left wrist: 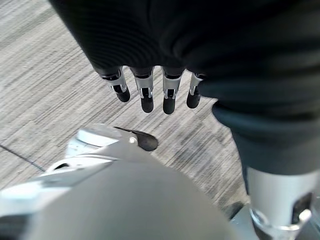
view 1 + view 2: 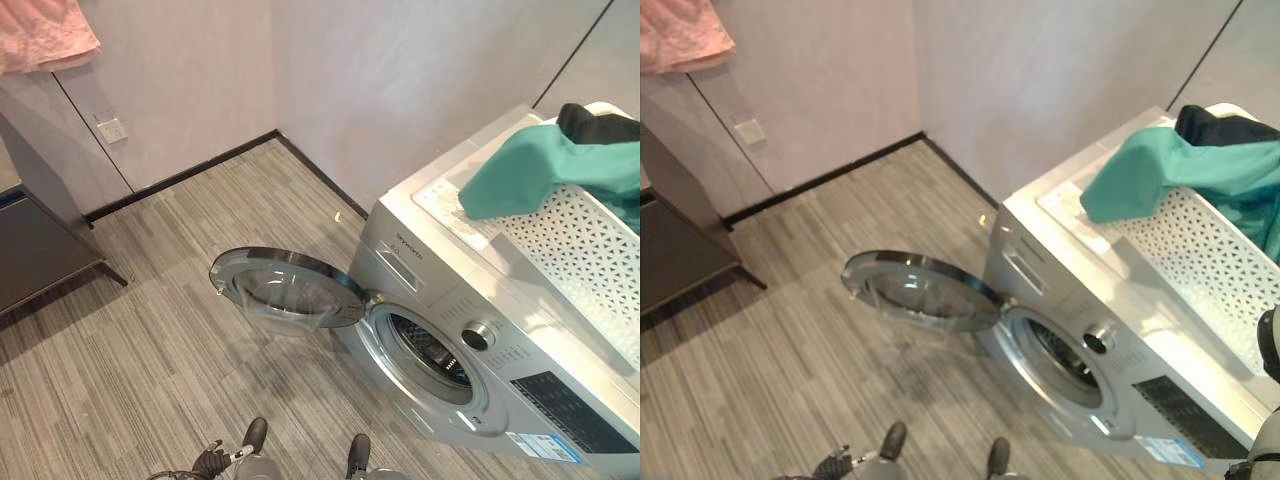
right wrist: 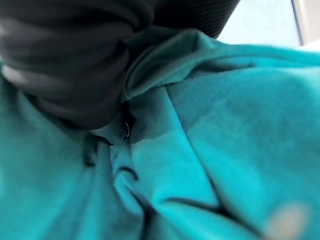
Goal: Grab the laundry basket,head to the washer,open it,put in the laundry and shut it.
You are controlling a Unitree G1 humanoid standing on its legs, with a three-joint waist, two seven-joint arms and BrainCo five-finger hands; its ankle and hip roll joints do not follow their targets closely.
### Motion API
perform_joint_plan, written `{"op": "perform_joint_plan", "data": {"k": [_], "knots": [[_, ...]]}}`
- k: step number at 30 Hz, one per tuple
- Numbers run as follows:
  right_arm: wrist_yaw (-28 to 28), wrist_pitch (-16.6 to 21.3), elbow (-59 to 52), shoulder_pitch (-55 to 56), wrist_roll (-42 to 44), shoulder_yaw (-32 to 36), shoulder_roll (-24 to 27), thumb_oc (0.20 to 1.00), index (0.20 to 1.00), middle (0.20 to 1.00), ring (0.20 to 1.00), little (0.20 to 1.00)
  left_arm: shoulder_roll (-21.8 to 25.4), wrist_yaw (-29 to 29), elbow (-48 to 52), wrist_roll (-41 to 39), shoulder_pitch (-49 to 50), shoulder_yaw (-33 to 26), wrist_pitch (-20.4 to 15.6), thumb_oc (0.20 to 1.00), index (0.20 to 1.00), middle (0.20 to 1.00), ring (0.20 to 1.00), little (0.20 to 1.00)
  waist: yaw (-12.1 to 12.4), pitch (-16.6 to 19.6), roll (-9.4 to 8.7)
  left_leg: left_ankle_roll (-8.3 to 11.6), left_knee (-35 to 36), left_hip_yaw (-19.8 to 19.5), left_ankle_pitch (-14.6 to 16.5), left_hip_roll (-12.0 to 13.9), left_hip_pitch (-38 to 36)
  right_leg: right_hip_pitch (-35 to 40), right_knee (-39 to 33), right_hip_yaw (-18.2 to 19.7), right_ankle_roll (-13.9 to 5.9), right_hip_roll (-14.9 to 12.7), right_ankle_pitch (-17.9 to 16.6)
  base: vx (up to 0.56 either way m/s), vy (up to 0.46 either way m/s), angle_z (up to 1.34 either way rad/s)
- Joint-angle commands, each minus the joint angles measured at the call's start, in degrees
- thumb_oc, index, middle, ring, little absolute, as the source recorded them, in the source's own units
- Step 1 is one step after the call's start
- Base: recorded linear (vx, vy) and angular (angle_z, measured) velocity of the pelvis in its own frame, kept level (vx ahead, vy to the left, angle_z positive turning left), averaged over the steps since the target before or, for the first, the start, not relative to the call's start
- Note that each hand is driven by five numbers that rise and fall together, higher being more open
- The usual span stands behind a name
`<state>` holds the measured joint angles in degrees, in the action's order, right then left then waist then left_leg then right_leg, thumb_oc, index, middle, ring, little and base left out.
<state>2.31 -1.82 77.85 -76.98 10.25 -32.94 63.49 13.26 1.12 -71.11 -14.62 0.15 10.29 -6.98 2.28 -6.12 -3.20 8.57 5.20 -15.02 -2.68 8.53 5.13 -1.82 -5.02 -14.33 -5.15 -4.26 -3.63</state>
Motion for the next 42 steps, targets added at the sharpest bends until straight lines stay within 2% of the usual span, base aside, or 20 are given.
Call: {"op": "perform_joint_plan", "data": {"k": [1, 6, 15, 22, 29, 36, 42], "knots": [[-5.71, 4.23, -3.21, -9.46, 6.79, -3.40, 4.53, 0.200, 0.200, 0.200, 0.200, 0.200, 1.91, 0.85, -4.68, 1.59, -0.18, 1.89, -0.61, 1.000, 1.000, 1.000, 1.000, 1.000, 0.08, 3.66, -4.37, -3.82, -0.46, 7.99, 6.69, -0.26, -8.25, 0.45, 0.45, 6.12, -1.42, -1.86, 3.46, 0.01, 0.034, -0.05], [-9.95, 5.39, -5.19, -14.65, 9.86, -3.44, 4.00, 0.200, 0.200, 0.200, 0.200, 0.200, 2.15, 1.66, -5.96, 1.26, 0.24, 1.09, -0.42, 1.000, 1.000, 1.000, 1.000, 1.000, -0.22, 4.96, -4.56, -3.91, -0.72, 8.17, 7.36, -0.38, -9.54, 1.42, 1.22, 6.32, -1.35, -1.94, 3.88, 0.00, 0.015, -0.01], [-15.58, 5.86, -6.32, -20.62, 8.74, -5.15, 3.14, 0.200, 0.200, 0.200, 0.200, 0.200, 2.29, 2.80, -7.33, 1.64, 0.71, 0.68, 0.13, 1.000, 1.000, 1.000, 1.000, 1.000, -0.04, 6.43, -4.37, -4.24, -1.43, 8.25, 8.18, -0.76, -10.33, 2.18, 1.65, 6.48, -1.32, -2.20, 4.17, 0.00, 0.013, -0.03], [-22.69, 7.46, -8.14, -25.03, 9.01, -4.71, 2.31, 0.200, 0.200, 0.200, 0.200, 0.200, 2.37, 4.09, -8.07, 1.96, 0.71, 1.59, 0.21, 1.000, 1.000, 1.000, 1.000, 1.000, 0.50, 7.02, -3.65, -4.49, -1.79, 7.81, 8.49, -1.33, -10.52, 2.54, 1.71, 6.39, -1.38, -2.50, 4.08, 0.00, 0.001, -0.02], [-25.08, 8.58, -12.40, -29.59, 6.88, -8.70, 2.79, 0.200, 0.200, 0.200, 0.200, 0.200, 2.72, 5.09, -6.68, 1.75, 0.03, 2.17, -0.84, 1.000, 1.000, 1.000, 1.000, 1.000, 0.39, 7.39, -3.35, -4.57, -1.72, 7.53, 8.45, -1.62, -10.58, 2.70, 1.71, 6.31, -1.51, -2.73, 4.13, 0.00, 0.000, 0.00], [-28.54, 10.42, -16.91, -38.01, 6.38, -14.67, 1.48, 0.200, 0.200, 0.200, 0.200, 0.200, 3.28, 6.28, -0.03, 0.23, -2.63, 5.21, -3.18, 1.000, 1.000, 1.000, 1.000, 1.000, 0.15, 8.31, -3.67, -4.61, -2.05, 7.23, 8.85, -1.84, -10.53, 3.02, 1.63, 6.24, -1.71, -3.02, 4.04, 0.00, 0.005, 0.00], [-29.20, 10.91, -17.50, -44.39, 7.11, -19.15, -0.41, 0.200, 0.200, 0.200, 0.200, 0.200, 4.38, 5.48, 11.39, -1.38, -3.73, 9.54, -4.76, 1.000, 1.000, 1.000, 1.000, 1.000, -0.28, 9.16, -4.04, -4.83, -2.70, 7.27, 9.64, -2.23, -10.64, 3.35, 2.12, 6.12, -2.01, -3.40, 4.12, 0.00, 0.016, 0.00]]}}
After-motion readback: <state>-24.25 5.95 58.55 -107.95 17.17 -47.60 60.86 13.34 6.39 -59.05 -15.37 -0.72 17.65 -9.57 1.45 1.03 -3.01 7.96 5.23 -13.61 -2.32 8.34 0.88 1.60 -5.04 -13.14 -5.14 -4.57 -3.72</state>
